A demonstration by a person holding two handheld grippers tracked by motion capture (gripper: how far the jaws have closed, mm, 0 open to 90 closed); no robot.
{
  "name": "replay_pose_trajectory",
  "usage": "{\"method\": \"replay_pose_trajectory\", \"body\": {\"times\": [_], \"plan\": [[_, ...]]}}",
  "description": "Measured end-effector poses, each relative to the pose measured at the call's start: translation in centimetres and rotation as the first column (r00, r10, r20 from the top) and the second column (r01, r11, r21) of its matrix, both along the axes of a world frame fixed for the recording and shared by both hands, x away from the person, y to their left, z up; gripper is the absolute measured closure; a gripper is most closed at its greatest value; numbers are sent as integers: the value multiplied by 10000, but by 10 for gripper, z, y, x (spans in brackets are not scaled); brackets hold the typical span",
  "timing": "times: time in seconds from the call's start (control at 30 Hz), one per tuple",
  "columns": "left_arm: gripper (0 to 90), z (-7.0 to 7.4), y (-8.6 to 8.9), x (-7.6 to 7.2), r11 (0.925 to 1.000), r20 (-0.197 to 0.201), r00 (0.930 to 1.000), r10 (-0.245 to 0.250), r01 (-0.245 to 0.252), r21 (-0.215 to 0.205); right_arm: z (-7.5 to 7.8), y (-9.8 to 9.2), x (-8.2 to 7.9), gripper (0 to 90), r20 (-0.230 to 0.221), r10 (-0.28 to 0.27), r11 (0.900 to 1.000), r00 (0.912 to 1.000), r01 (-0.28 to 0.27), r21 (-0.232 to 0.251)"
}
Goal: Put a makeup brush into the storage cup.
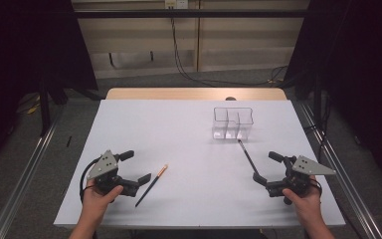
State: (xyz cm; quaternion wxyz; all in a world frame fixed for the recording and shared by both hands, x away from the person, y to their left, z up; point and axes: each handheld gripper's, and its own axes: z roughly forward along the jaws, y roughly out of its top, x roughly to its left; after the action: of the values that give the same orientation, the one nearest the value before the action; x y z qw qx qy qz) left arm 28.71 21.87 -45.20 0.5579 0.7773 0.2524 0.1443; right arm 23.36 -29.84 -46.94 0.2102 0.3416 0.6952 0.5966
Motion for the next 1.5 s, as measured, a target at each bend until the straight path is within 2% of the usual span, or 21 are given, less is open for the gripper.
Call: {"method": "replay_pose_trajectory", "body": {"times": [0.17,0.3,0.43,0.57,0.67,0.7,0.73,0.8,0.83,0.87,0.9,0.93,1.03,1.13,1.2,1.27,1.3,1.33,1.4,1.47,1.5], "plan": [[0,1,-4,5,9975,-784,9968,142,-86,707,0,1,-2,0,-40,2,10000,10000,-2,-67],[0,4,-7,10,9885,-1520,9881,255,-22,1513,0,2,-1,0,-51,-30,9999,10000,29,-109],[0,7,-14,12,9820,-2046,9787,164,227,1874,-1,2,-2,0,-43,-48,9999,10000,47,-165],[0,7,-22,14,9606,-2616,9651,94,640,2705,0,-1,-2,0,-24,-117,9999,9999,117,-96],[0,4,-28,15,9485,-3223,9466,43,982,3011,-1,-1,-3,0,-31,-125,9998,9999,124,-136],[0,4,-30,16,9411,-3350,9422,94,1049,3215,-1,-1,-3,0,-23,-132,9998,9999,132,-131],[0,4,-30,16,9411,-3350,9422,94,1049,3215,-1,-1,-3,0,-23,-132,9998,9999,132,-131],[0,5,-35,19,9225,-3742,9269,276,1206,3668,-1,-2,-5,0,-28,-162,9998,9999,161,-152],[0,6,-36,20,9174,-3792,9248,303,1248,3779,-1,-3,-5,0,-14,-166,9997,9999,166,-153],[0,6,-36,20,9174,-3792,9248,303,1248,3779,-1,-3,-5,0,-14,-166,9997,9999,166,-153],[0,7,-38,23,9014,-4108,9110,367,1472,4071,-1,-3,-5,0,-26,-195,9997,9998,195,-131],[0,8,-39,24,8946,-4194,9066,474,1482,4216,-1,-3,-5,0,-39,-200,9997,9998,199,-134],[0,11,-42,26,8776,-4583,8854,775,1576,4528,-1,-3,-4,0,-50,-235,9997,9997,235,-110],[0,11,-44,26,8561,-4673,8801,842,1761,4859,-2,-3,-3,0,-81,-208,9997,9998,207,-138],[0,11,-45,27,8475,-4714,8761,1012,1723,5021,-2,-3,-2,0,-89,-221,9996,9997,220,-162],[0,12,-47,27,8444,-4981,8593,1162,1786,5051,-2,-3,-3,0,-94,-217,9996,9997,215,-186],[0,12,-47,27,8450,-5073,8536,1187,1815,5031,-2,-3,-3,0,-98,-226,9995,9997,224,-202],[0,12,-48,27,8409,-5155,8474,1276,1832,5093,-1,-3,-3,0,-91,-242,9995,9997,240,-212],[12,13,-49,27,8248,-5110,8479,1410,1849,5344,-1,-3,-4,0,-57,-264,9995,9996,263,-159],[42,13,-50,28,8135,-5195,8411,1508,1929,5486,-1,-4,-4,0,-59,-263,9995,9996,262,-186],[67,14,-51,27,8105,-5198,8405,1526,1945,5525,-1,-4,-5,0,-44,-250,9995,9997,249,-196]]}}
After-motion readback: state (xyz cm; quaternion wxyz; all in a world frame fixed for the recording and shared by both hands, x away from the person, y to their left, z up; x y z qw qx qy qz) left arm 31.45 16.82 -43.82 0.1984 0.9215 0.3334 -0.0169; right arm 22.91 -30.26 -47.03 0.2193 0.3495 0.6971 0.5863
